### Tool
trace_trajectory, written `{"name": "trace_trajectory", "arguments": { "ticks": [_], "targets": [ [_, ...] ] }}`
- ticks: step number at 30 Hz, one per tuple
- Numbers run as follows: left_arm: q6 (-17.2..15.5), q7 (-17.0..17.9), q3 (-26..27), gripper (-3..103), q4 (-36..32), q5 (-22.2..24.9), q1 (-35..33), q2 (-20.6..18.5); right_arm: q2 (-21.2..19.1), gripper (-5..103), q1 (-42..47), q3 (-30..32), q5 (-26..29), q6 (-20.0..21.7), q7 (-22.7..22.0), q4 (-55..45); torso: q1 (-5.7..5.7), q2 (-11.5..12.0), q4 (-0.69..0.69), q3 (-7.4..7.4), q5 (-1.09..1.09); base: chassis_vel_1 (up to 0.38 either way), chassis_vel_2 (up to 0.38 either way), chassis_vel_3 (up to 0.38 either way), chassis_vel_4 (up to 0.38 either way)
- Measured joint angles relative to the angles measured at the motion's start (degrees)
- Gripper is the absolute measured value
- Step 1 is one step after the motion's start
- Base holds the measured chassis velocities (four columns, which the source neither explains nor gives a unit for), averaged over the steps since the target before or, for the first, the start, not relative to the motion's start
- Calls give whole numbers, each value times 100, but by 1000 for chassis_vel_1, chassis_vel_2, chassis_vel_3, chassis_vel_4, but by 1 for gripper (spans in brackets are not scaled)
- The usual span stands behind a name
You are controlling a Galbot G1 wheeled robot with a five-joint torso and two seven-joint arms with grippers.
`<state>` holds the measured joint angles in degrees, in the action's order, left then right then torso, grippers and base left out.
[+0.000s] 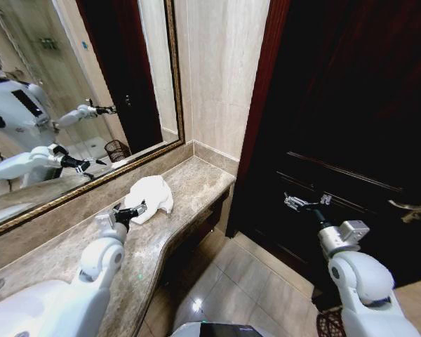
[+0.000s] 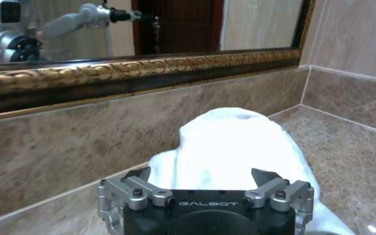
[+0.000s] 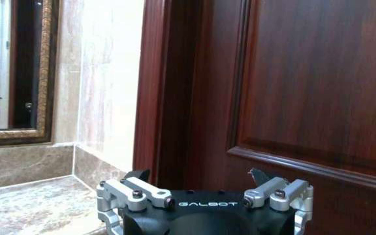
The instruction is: Discard the used towel into the hamper.
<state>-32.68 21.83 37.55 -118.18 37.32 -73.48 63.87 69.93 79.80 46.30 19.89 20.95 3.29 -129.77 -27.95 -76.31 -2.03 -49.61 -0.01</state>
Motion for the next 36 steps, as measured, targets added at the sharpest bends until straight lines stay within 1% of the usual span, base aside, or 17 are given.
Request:
{"name": "trace_trajectory", "arguments": {
  "ticks": [3,4,6,8,10,12,13,15,19,25,29,32,36],
  "targets": [
    [-2,-39,3,100,171,87,124,-95,-61,100,-61,-43,7,-13,3,74,0,0,-2,0,0,0,0,0,0],
    [9,-119,13,100,288,149,226,-152,-108,100,-66,-44,9,-37,40,128,0,0,-7,0,0,0,0,0,0],
    [46,-339,1,100,449,205,432,-258,-199,100,-22,27,40,-64,85,148,0,0,-6,0,0,0,0,0,0],
    [42,-392,-17,100,474,248,487,-297,-233,100,-10,57,66,-67,85,150,0,0,-5,0,0,0,0,0,0],
    [-60,-590,-99,100,541,389,673,-392,-294,100,8,135,113,-95,65,166,0,0,-3,0,1,0,0,0,0],
    [-87,-621,-155,100,598,440,764,-400,-298,100,11,140,120,-104,56,166,0,0,-3,0,1,0,0,0,0],
    [-121,-624,-201,100,664,489,853,-391,-296,100,14,136,122,-108,51,164,0,0,-2,0,0,0,0,0,0],
    [-212,-482,-276,100,760,557,994,-313,-272,100,32,102,123,-108,50,130,0,0,-4,0,1,0,0,0,0],
    [-282,-347,-352,100,903,637,1158,-255,-260,100,76,71,104,-126,80,94,0,0,-4,0,1,0,0,0,0],
    [-289,-353,-596,100,1117,636,1384,-331,-254,100,90,57,97,-155,87,56,0,0,-5,0,1,0,0,0,0],
    [-339,-294,-897,100,1369,591,1672,-352,-291,100,174,124,101,-218,86,26,0,0,-3,0,1,0,0,0,0],
    [-398,-231,-973,100,1506,538,1759,-337,-298,100,224,176,107,-246,88,12,0,0,-4,1,1,0,0,0,0],
    [-423,-241,-1013,100,1710,439,1833,-316,-297,100,271,203,114,-305,92,13,1,0,-3,1,1,0,0,0,0]
  ]
}}
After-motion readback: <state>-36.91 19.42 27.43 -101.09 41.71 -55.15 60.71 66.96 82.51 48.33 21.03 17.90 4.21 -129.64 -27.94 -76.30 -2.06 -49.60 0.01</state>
